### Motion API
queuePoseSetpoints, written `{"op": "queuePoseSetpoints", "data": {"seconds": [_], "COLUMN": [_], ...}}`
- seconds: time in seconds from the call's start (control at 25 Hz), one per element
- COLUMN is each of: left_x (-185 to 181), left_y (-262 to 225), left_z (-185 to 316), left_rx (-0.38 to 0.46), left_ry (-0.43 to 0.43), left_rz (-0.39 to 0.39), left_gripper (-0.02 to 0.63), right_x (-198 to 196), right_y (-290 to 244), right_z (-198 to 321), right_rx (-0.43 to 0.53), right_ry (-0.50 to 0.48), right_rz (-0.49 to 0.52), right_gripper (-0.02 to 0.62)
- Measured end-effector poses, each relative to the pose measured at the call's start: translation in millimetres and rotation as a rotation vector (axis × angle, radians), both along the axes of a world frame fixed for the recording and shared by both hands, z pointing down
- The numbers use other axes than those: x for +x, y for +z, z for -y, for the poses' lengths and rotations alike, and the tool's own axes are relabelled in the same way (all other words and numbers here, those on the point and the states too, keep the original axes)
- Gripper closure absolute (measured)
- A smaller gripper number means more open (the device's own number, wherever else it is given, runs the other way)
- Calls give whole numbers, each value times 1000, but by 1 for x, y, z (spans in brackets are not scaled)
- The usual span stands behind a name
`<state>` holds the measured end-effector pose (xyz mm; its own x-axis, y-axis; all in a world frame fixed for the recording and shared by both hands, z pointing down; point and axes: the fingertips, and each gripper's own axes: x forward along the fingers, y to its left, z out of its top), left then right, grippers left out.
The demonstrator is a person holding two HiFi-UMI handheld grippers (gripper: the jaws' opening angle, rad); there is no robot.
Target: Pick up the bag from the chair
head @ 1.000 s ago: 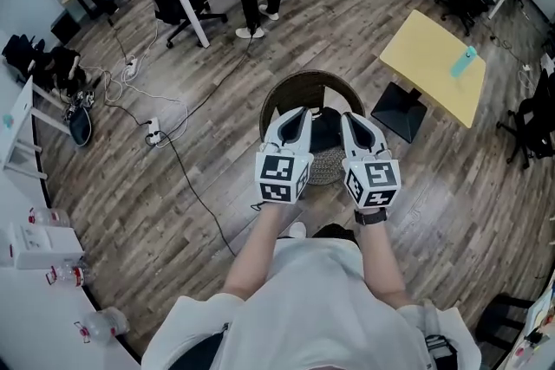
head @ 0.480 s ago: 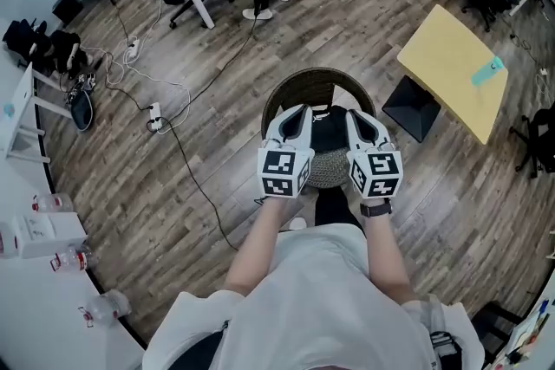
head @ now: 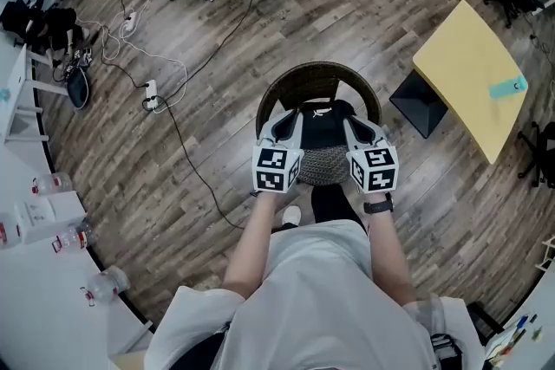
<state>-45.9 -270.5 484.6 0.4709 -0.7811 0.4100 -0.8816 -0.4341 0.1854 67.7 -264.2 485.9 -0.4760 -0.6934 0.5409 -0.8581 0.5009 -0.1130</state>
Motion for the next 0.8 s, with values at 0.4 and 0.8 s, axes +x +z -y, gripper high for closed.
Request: {"op": "queuePoseSetpoints", "data": {"seconds": [0.4, 0.8], "left_x": [-3, 12], "left_y": [142, 257], "left_z": [0, 18], "left_rx": [-305, -517], "left_ry": [2, 0], "left_rz": [56, 52], "left_gripper": [573, 447], "right_x": [-1, 16], "right_y": [114, 233], "right_z": [19, 45], "right_rx": [-219, -367], "right_ry": [-88, -175], "right_rz": [-14, -86], "right_gripper": [583, 568]}}
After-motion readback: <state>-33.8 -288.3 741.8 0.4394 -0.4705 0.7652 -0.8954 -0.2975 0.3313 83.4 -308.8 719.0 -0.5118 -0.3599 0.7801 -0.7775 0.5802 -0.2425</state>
